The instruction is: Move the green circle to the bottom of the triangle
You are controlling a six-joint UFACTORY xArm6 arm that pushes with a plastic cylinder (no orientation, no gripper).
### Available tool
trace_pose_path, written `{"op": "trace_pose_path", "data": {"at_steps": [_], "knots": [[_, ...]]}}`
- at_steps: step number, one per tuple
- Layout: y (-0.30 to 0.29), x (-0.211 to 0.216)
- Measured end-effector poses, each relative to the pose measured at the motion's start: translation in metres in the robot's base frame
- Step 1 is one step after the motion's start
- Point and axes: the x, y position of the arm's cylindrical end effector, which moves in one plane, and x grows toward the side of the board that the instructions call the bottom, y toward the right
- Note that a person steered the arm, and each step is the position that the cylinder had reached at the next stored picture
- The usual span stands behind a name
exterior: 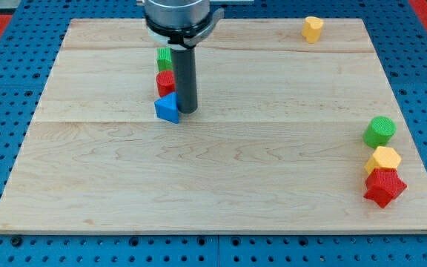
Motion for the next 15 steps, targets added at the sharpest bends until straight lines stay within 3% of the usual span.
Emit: {"op": "trace_pose_path", "data": {"at_steps": [1,4,5,6,7,8,9,11,12,13,15], "knots": [[0.02,0.0],[0.365,-0.033],[0.397,-0.013],[0.354,0.052],[0.282,0.07],[0.274,0.036],[0.354,0.034],[0.247,0.015],[0.263,-0.007],[0.2,-0.01],[0.162,-0.031]]}}
